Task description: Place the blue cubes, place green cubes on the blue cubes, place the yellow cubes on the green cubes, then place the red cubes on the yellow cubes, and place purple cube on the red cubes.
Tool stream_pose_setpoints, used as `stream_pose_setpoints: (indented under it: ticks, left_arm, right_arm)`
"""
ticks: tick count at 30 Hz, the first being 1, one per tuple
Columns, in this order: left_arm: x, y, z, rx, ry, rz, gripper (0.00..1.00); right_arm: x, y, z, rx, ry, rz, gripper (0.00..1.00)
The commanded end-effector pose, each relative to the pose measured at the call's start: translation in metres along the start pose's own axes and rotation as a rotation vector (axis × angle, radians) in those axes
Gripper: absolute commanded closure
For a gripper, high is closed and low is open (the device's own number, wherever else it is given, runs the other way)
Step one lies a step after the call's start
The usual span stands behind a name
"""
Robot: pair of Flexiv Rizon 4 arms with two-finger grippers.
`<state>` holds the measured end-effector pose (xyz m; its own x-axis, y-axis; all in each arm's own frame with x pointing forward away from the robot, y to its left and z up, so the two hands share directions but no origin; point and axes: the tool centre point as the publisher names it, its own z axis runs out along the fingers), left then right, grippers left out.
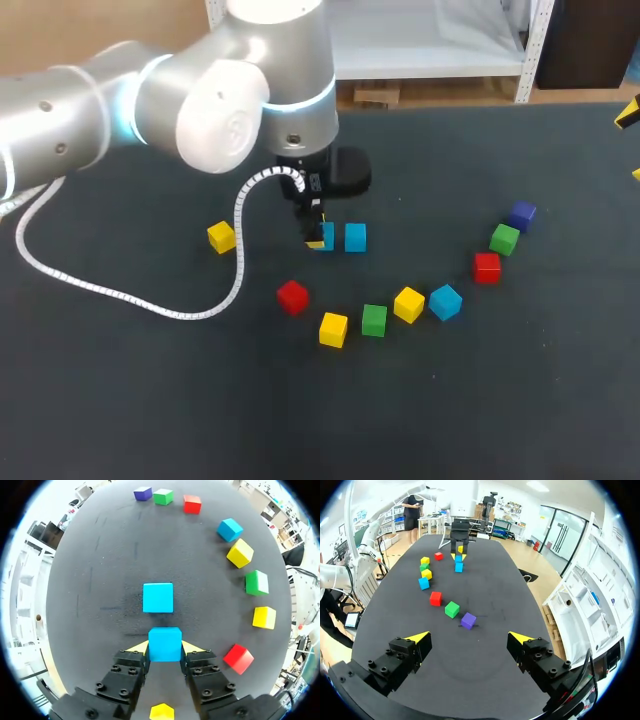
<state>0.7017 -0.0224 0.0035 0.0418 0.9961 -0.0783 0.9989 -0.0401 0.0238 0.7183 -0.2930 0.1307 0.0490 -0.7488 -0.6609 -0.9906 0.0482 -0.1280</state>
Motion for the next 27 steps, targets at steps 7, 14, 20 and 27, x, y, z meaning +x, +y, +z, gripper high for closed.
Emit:
stream_pose_setpoints:
  ticks: [7, 14, 20, 27]
  left_arm:
    - [-0.0032, 0.0039, 0.0052, 0.015, 0.011, -0.001, 1.00]
    - [-0.0030, 0.0040, 0.0076, 0.021, 0.010, -0.002, 1.00]
    - [-0.0013, 0.0076, 0.0067, 0.016, 0.011, -0.006, 1.00]
    - [-0.0011, 0.0094, 0.0071, 0.016, 0.009, -0.009, 1.00]
  right_arm:
    - [0.0002, 0.0005, 0.0002, 0.002, -0.001, -0.001, 0.00]
    - [0.0002, 0.0005, 0.0002, 0.002, -0.001, -0.001, 0.00]
    - [0.0002, 0.0005, 0.0002, 0.002, -0.001, -0.001, 0.00]
    - [0.0002, 0.0005, 0.0002, 0.002, -0.001, -0.001, 0.00]
